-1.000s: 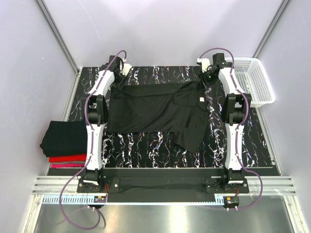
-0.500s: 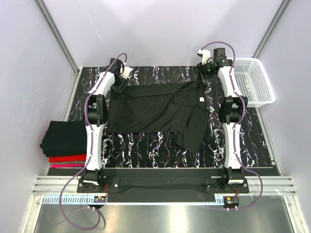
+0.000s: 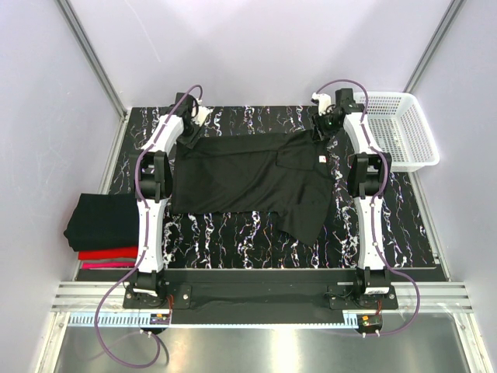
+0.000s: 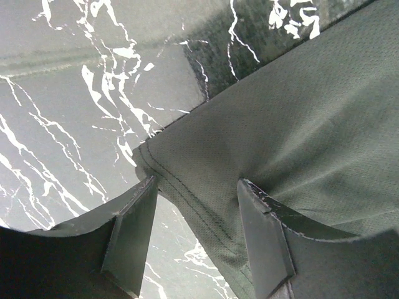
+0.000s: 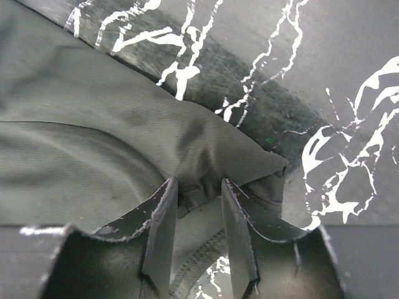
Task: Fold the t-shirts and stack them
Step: Fold the tshirt
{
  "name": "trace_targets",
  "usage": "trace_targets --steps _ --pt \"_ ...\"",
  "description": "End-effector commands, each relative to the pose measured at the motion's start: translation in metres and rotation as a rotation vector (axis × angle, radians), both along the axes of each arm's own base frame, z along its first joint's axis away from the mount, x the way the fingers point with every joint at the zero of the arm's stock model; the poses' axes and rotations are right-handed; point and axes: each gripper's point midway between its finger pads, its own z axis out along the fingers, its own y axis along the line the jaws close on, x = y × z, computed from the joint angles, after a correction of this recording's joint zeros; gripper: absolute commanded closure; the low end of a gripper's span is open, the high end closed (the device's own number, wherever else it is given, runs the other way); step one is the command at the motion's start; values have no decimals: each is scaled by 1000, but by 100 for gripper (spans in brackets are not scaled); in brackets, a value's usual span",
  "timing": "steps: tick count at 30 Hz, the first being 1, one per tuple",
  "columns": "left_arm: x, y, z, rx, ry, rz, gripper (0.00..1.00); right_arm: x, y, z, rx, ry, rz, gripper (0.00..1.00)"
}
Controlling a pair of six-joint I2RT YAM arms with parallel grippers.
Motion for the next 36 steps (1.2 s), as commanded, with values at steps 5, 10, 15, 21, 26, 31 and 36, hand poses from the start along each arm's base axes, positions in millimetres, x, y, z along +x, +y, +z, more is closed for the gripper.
trace_targets --steps 5,10,15,21,26,31,36 --pt "30 3 15 29 -99 -3 39 -1 -20 -9 -130 4 -35 59" --pt "47 6 22 52 -168 -2 33 11 -30 -10 -175 -26 -66 59" --pt "60 2 27 48 -222 -25 29 16 -32 -11 -186 -45 -59 59" --pt "67 -11 31 48 -253 -39 28 30 -35 -8 -198 -97 -79 54" --pt "85 -15 85 27 -413 -4 25 31 -36 15 -200 -128 -90 45" --pt "77 -12 162 21 -574 7 23 31 -28 100 -153 -267 -70 37" --pt "24 -19 139 80 -431 -134 28 7 -10 139 -78 -305 22 36"
